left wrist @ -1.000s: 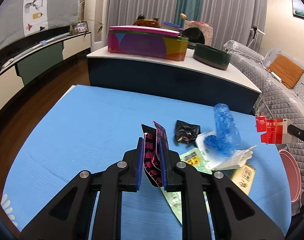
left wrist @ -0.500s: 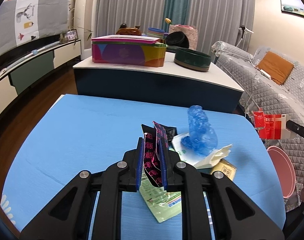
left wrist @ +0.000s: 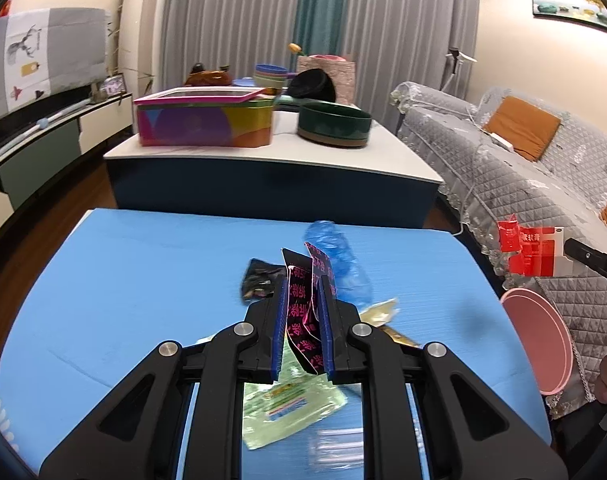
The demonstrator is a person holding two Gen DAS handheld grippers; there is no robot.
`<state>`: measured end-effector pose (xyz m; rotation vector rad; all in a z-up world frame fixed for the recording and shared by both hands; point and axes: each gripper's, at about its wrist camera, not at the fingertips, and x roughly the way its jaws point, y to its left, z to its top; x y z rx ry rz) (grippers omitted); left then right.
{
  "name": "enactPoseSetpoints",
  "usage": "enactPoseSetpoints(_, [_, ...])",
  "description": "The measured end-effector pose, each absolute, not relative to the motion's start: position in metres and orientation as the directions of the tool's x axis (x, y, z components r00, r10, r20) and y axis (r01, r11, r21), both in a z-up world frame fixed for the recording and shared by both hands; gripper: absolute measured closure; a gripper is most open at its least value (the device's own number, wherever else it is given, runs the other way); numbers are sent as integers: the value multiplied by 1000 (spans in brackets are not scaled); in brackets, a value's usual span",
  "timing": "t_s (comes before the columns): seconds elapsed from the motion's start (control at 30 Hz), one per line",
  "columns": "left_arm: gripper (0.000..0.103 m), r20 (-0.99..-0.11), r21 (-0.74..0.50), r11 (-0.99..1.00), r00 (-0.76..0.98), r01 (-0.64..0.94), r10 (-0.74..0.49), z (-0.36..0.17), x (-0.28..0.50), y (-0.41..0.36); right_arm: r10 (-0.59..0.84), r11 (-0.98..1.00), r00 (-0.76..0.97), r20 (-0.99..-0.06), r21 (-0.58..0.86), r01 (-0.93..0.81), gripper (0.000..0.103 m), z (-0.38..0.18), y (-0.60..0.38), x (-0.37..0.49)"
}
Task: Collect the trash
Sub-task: 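Lift both held items and carry them toward the pink bin, then hold both items over the pink bin and open both tools to drop them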
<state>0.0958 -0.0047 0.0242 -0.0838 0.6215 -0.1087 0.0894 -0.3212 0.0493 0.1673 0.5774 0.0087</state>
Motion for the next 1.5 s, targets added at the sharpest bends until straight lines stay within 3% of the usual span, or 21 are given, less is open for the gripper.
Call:
enactPoseSetpoints(0.83, [88,-547,-102,936,767,337,-336,56,86,-140,-137,957,851,-507,154,246,101,69,-429,29])
enactPoseSetpoints(1.5, [88,-569,-112,855,672,506,-473,52,91,-270,-270,920,816,-511,112,375,101,72,-484,15])
